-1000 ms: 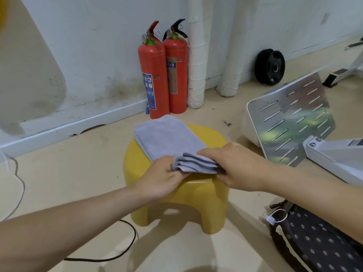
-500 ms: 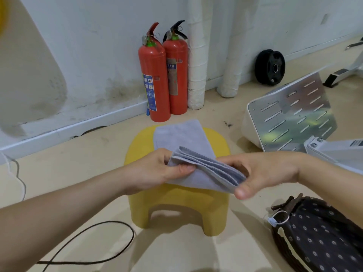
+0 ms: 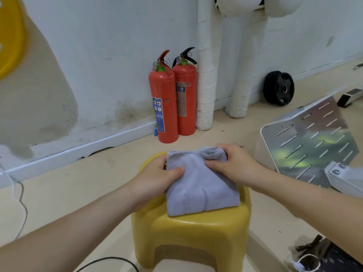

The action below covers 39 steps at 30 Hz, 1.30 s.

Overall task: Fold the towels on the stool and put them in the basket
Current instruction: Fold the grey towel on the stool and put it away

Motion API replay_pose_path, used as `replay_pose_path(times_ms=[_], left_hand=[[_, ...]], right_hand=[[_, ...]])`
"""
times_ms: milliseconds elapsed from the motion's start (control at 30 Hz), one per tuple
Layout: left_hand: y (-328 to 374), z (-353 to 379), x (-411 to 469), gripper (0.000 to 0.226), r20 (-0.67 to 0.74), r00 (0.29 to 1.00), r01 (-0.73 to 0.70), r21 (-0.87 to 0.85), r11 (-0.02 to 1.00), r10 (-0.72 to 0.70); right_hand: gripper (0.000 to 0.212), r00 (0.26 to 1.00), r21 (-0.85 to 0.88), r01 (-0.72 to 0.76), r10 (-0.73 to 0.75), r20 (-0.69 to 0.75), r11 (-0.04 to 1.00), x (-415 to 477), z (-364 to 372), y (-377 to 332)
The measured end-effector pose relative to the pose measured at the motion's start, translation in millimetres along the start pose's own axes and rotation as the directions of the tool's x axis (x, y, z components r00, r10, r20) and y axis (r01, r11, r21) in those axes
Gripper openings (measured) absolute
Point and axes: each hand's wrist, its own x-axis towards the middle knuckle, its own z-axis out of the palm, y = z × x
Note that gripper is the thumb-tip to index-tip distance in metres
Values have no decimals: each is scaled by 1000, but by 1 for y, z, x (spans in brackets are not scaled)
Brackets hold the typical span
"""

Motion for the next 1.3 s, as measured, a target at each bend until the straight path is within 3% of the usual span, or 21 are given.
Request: replay_pose_path(times_ms=[167,433,567,867,1100,1300], left_hand=[[-8,-9,40,13,-176,983,0,317,948,59],[-20,-12,65,14,-178,974,4,638,770,142],[-15,-16,76,17,-153,972,-23,691,722,178],[-21,-11,90,23,-194,958,15,767,641,209],[-24,-13,88,26,-172,956,-3,802,597,236],[-29,-16,86,27,-132,944,-54,843,536,303]], right_hand=[[15,996,-179,-28,12,-91,984,36,11,13],[15,980,-332,152,-186,-70,931,44,16,20],[6,960,-413,208,-265,-86,887,52,19,18],[4,977,-537,139,-205,-64,832,72,33,29],[19,984,-614,61,-151,-95,787,76,38,32],[21,989,-575,-8,-80,-128,818,75,31,31]])
